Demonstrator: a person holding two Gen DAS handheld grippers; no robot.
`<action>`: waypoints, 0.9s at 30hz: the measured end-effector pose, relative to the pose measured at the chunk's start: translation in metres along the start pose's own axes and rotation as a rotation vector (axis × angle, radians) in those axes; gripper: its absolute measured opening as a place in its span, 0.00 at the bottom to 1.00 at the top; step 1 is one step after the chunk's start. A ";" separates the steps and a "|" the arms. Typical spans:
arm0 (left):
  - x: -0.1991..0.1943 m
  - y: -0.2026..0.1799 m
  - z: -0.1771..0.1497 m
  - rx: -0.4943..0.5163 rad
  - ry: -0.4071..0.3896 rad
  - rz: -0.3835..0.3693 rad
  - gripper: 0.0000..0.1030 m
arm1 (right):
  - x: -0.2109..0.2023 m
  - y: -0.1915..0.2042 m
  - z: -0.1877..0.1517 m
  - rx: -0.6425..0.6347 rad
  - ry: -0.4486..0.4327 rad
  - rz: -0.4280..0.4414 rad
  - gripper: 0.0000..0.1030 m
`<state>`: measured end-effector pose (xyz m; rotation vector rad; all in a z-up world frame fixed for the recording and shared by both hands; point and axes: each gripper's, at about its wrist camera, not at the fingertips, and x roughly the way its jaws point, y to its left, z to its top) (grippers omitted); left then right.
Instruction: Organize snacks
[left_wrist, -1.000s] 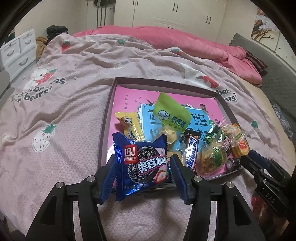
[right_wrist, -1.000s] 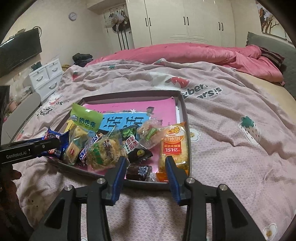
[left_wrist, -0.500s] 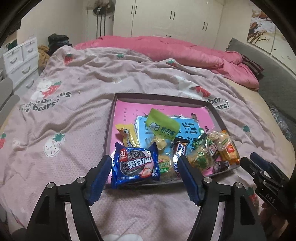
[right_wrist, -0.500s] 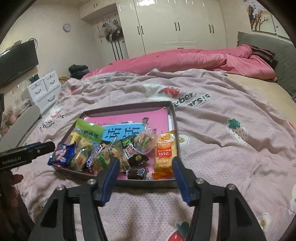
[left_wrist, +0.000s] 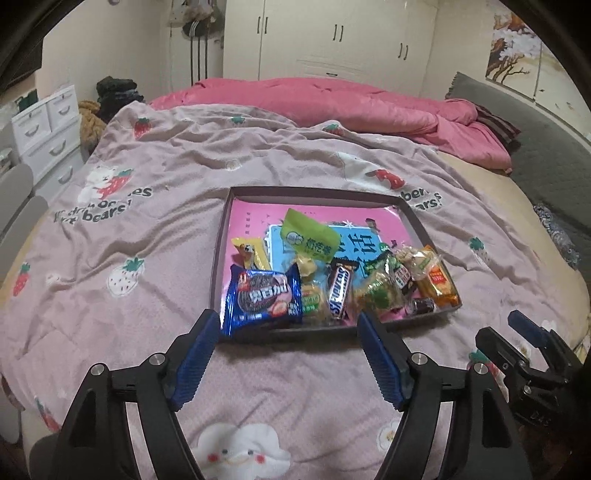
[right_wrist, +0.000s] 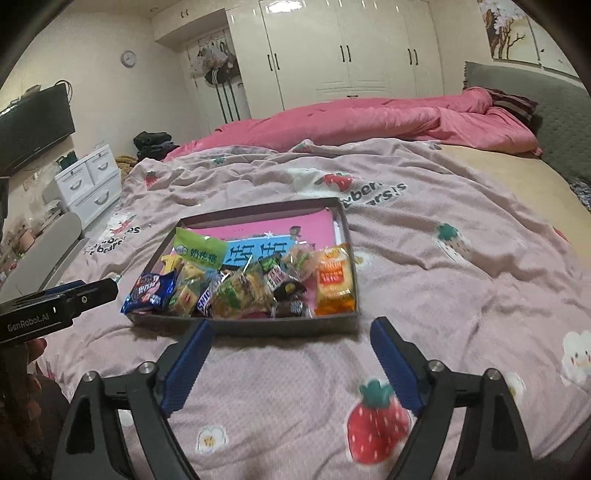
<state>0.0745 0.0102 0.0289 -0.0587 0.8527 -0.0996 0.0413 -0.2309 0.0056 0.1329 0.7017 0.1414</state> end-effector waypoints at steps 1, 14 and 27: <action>-0.001 -0.002 -0.002 0.004 0.004 -0.002 0.76 | -0.002 0.000 -0.001 -0.001 0.001 -0.005 0.88; -0.014 -0.006 -0.033 -0.009 0.061 0.000 0.76 | -0.021 0.003 -0.014 -0.010 0.015 -0.059 0.93; -0.018 -0.013 -0.054 -0.002 0.108 0.024 0.76 | -0.037 0.024 -0.032 -0.077 0.026 -0.049 0.98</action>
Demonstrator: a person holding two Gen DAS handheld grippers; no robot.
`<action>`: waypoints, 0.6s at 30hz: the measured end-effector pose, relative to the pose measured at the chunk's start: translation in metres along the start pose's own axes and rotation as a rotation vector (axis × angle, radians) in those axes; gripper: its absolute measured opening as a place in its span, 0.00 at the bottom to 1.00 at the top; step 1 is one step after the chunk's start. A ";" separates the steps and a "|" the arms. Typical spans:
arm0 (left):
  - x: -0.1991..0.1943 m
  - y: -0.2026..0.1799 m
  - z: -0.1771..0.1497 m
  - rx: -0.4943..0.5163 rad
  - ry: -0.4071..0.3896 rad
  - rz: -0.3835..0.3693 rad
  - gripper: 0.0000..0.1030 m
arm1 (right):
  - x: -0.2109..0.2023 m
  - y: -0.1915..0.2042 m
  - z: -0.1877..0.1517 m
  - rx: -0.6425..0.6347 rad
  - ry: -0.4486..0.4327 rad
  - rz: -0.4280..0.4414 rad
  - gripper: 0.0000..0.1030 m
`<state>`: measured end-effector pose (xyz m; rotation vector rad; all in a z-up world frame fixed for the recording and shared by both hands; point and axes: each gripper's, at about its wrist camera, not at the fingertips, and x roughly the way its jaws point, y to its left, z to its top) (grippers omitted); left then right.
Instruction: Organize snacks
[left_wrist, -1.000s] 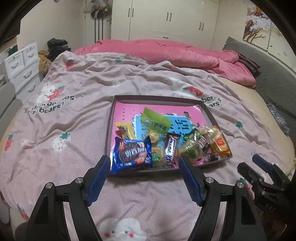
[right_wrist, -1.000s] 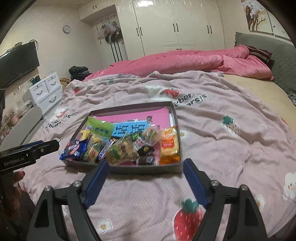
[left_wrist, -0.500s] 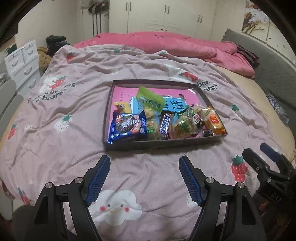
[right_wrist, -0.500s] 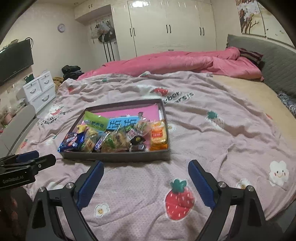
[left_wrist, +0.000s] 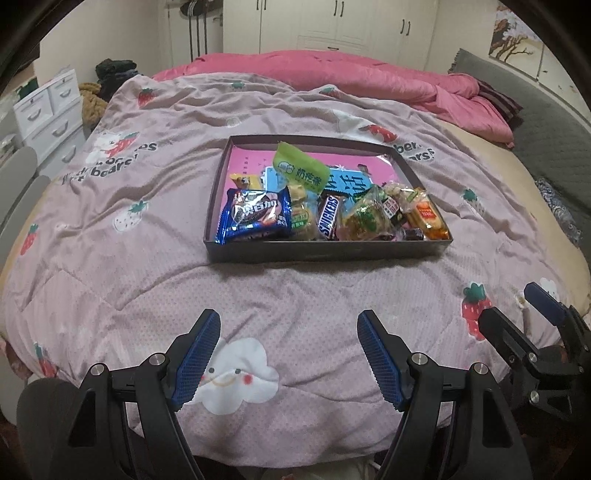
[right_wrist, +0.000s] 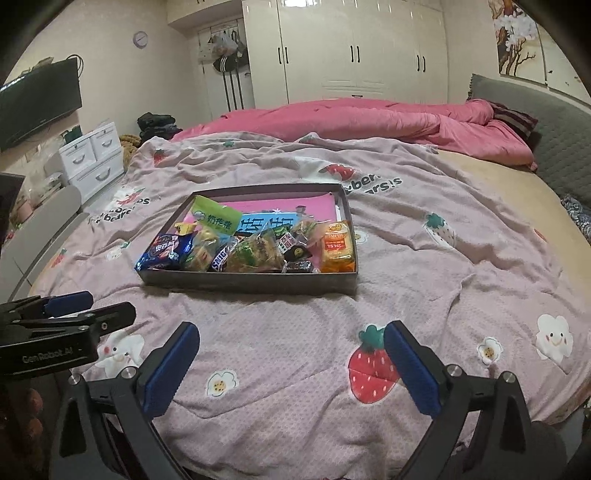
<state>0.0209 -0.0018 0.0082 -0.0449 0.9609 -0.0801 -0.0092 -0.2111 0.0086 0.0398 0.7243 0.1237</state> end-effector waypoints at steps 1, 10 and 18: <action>-0.001 -0.001 -0.001 0.001 -0.002 0.002 0.76 | -0.001 0.000 -0.001 0.002 0.000 -0.003 0.98; -0.006 -0.006 -0.004 0.025 -0.009 0.008 0.76 | -0.003 -0.003 -0.004 0.013 0.001 -0.003 0.98; -0.003 -0.007 -0.005 0.029 0.004 0.022 0.76 | 0.002 -0.005 -0.006 0.030 0.023 0.017 0.98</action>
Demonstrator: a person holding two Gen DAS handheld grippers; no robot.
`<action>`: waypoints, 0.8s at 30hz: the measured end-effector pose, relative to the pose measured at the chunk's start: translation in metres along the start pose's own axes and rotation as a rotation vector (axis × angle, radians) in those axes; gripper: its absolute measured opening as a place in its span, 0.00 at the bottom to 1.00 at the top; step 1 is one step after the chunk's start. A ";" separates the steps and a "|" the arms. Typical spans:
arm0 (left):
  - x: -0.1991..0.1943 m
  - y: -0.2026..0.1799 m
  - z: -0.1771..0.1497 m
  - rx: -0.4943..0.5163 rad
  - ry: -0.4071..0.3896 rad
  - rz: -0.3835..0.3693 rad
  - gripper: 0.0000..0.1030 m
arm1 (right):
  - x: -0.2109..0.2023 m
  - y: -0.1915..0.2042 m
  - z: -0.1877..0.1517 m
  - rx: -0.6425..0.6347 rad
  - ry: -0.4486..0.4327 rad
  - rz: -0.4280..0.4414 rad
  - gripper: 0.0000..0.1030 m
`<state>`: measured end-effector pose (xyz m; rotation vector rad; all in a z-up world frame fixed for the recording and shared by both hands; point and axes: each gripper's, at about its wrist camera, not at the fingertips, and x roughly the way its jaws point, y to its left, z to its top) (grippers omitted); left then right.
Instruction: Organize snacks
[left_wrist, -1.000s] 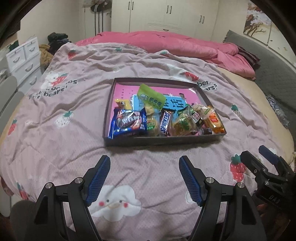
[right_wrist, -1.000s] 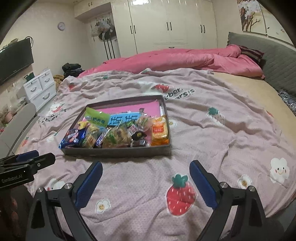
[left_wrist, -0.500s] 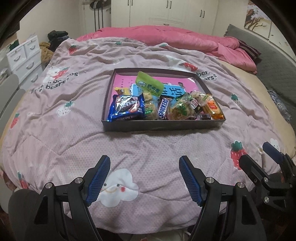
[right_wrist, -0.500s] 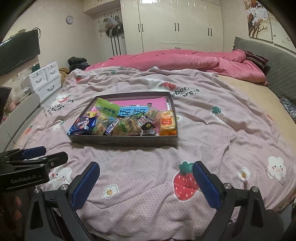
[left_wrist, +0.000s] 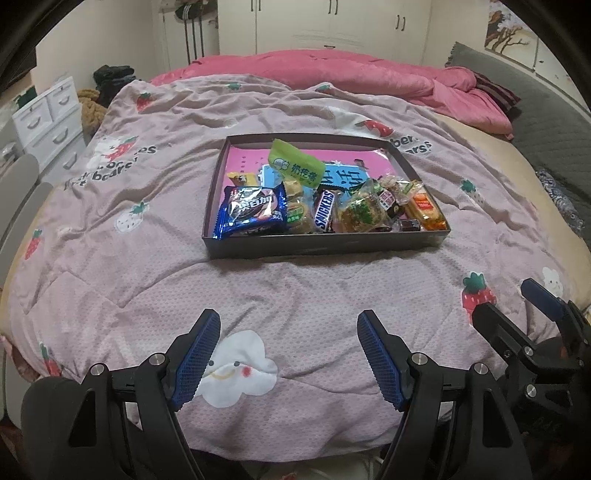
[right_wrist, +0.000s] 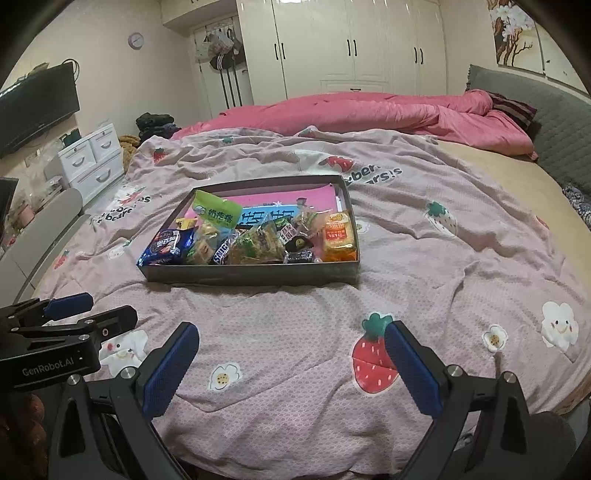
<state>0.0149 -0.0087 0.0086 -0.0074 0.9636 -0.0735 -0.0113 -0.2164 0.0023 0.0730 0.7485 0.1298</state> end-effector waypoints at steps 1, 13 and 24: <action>0.001 0.000 0.000 0.000 0.004 0.001 0.76 | 0.000 0.000 0.000 0.003 0.000 0.001 0.98; 0.006 -0.001 -0.001 0.011 0.012 0.014 0.76 | 0.006 0.000 0.001 0.000 0.008 -0.015 0.98; 0.010 0.001 0.000 0.008 0.021 0.019 0.76 | 0.008 -0.001 0.000 -0.008 0.003 -0.025 0.98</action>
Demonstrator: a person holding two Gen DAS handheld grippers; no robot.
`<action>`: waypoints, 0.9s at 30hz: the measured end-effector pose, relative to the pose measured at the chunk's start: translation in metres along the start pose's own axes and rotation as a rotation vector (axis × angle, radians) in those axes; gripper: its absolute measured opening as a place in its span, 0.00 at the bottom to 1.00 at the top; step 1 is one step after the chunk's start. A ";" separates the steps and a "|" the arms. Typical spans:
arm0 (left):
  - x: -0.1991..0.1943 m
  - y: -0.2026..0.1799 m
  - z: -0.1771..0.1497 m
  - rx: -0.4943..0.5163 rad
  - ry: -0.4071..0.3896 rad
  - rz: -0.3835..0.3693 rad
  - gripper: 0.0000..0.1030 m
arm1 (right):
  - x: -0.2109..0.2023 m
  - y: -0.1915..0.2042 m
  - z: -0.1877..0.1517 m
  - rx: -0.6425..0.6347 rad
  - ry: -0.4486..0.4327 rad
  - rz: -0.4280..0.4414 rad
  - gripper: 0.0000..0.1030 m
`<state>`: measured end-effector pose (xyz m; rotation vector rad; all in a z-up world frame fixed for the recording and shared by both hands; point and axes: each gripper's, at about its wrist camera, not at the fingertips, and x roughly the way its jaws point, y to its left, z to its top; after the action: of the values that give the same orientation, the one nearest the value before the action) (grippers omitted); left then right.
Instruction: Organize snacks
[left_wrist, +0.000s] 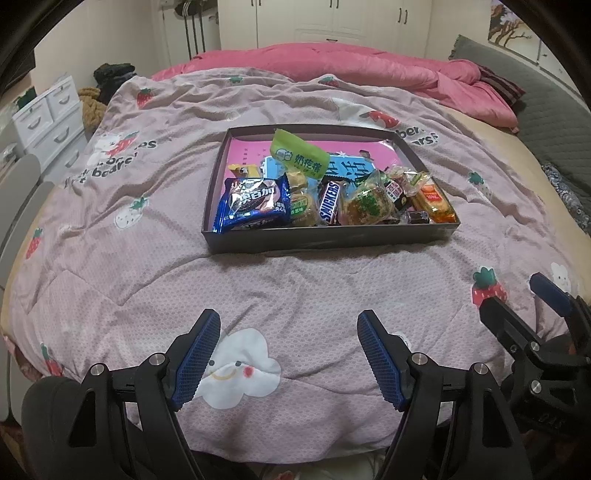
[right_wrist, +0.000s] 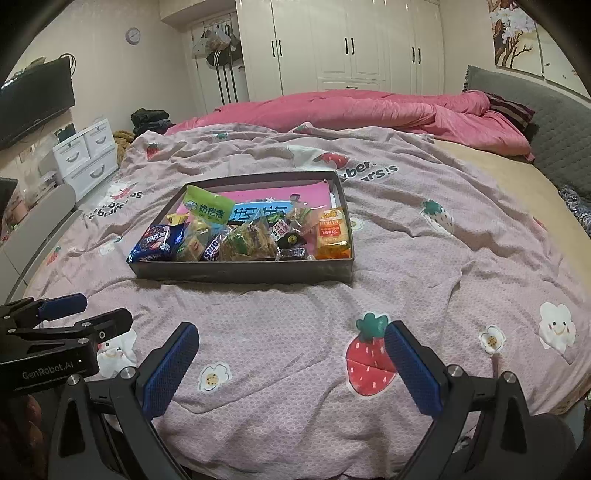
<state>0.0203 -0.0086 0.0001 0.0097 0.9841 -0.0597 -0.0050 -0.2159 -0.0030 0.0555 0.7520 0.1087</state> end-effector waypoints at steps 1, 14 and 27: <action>0.000 0.000 0.000 0.001 -0.001 0.002 0.76 | 0.000 -0.001 0.000 0.001 -0.001 0.000 0.98; 0.004 0.000 -0.001 -0.005 -0.001 0.010 0.76 | 0.002 -0.001 0.001 0.003 0.000 0.000 0.98; 0.005 -0.002 0.000 0.003 0.010 0.019 0.76 | 0.005 -0.003 0.001 0.011 0.011 -0.008 0.98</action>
<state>0.0229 -0.0112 -0.0045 0.0226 0.9937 -0.0440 -0.0004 -0.2181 -0.0061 0.0626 0.7642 0.0975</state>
